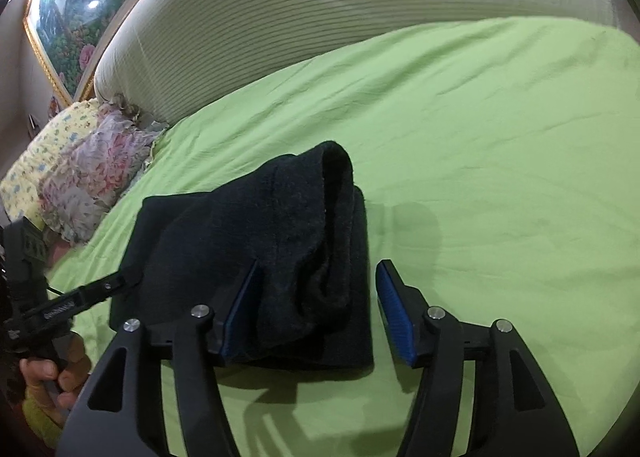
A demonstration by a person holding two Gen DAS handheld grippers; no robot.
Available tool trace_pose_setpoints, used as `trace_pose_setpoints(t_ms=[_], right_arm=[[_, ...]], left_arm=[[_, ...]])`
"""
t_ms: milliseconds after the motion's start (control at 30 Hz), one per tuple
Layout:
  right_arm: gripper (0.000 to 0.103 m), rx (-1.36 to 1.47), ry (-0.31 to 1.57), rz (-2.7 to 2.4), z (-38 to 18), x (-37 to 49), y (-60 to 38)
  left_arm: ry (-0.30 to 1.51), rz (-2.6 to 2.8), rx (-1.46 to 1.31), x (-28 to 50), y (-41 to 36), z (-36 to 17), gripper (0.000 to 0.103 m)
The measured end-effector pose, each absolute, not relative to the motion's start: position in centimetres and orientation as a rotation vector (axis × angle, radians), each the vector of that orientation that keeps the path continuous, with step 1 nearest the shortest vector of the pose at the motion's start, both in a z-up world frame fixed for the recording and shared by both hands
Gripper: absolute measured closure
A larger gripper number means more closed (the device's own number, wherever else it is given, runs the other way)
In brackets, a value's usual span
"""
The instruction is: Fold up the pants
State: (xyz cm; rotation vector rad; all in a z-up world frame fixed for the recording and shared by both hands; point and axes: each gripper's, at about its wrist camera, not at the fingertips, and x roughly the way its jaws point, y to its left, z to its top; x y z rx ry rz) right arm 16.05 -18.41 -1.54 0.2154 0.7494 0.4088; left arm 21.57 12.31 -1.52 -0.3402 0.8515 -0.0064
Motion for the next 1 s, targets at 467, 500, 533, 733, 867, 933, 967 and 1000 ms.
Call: trace_pose_setpoints(t_ms=[467,500,533,733,867,933,967,1000], right_arm=[[0.041,0.190,0.677,0.428,-0.8,12.9,-17.9],[0.041,0.193,0.672,0.428,-0.9,12.6,-18.0],[0.041,0.193,0.668,0.426,-0.9,12.5,-18.0],[0.031,0.153,0.594,0.449,-0.5,10.1,-17.4],[0.018,0.054,0.540,0.427,-0.1,8.3,-16.2],[0.015,0.004,0.524,0.417,-0.1,7.7,-15.5],[0.015,-0.021,0.512,0.414,-0.2,7.5,-15.2],[0.014,-0.032,0.504,0.412,-0.2,7.3,-15.2]], left_arm=[[0.815,0.063,-0.276,18.0,11.1,-0.3,0.034],[0.809,0.063,-0.272,17.7,10.9,-0.2,0.033],[0.803,0.065,-0.266,17.3,10.8,-0.1,0.031],[0.782,0.081,-0.235,15.6,9.7,0.1,0.026],[0.753,0.107,-0.212,14.4,9.0,0.1,0.020],[0.749,0.122,-0.205,14.0,8.8,0.0,0.020],[0.749,0.130,-0.203,13.9,8.7,-0.1,0.020],[0.746,0.140,-0.198,13.8,8.6,-0.2,0.019]])
